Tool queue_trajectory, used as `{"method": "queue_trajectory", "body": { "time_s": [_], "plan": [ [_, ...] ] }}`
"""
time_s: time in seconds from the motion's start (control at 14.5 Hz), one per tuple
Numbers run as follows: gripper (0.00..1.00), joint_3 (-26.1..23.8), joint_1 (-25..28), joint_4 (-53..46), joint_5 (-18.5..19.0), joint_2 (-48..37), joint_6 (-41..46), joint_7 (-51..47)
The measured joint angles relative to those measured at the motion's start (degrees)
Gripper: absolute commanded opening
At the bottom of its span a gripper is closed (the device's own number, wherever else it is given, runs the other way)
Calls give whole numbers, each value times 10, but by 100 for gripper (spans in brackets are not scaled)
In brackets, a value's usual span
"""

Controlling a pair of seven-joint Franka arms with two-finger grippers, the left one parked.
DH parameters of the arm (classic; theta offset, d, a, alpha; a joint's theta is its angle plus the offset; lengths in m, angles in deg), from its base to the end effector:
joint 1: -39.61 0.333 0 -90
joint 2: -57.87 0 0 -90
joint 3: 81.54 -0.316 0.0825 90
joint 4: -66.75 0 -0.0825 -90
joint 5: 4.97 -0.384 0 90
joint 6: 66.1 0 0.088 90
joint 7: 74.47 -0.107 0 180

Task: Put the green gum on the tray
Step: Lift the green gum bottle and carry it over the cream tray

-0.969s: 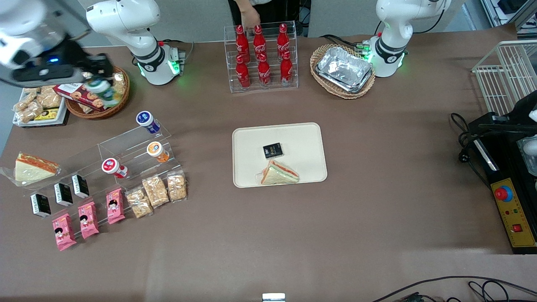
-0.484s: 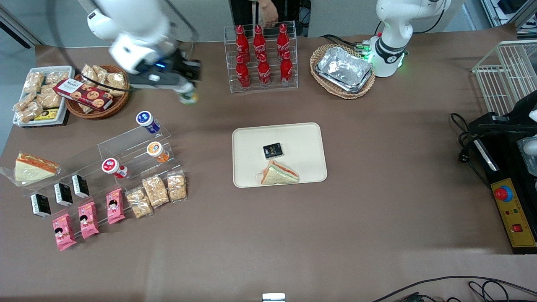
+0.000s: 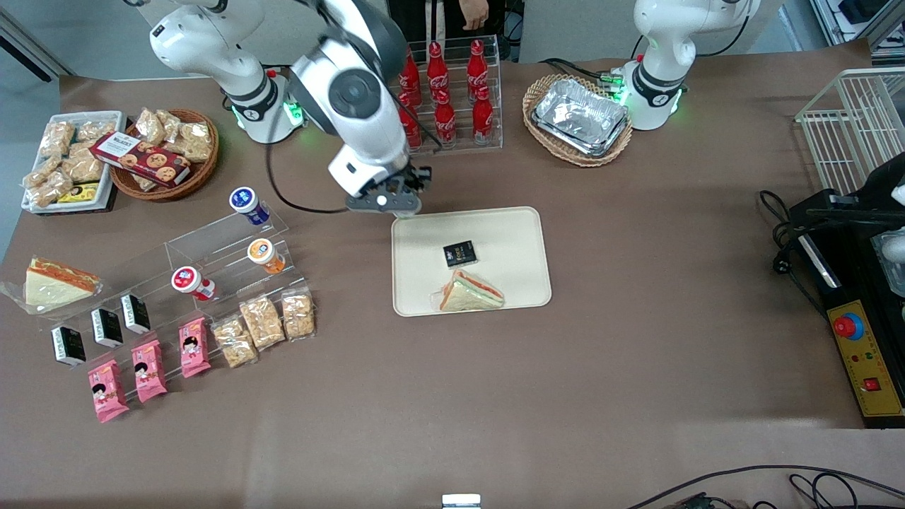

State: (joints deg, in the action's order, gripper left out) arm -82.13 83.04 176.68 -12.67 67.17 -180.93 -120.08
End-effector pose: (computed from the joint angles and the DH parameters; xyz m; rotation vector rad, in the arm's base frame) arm 0.4171 0.4140 0.4031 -3.0989 0.1380 0.2175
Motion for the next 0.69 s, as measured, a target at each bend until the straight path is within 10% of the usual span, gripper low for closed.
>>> {"method": "queue_trajectory", "body": {
  "time_s": [0.69],
  "plan": [
    [34,1,33,107,-16,103,-211,-3]
  ]
}}
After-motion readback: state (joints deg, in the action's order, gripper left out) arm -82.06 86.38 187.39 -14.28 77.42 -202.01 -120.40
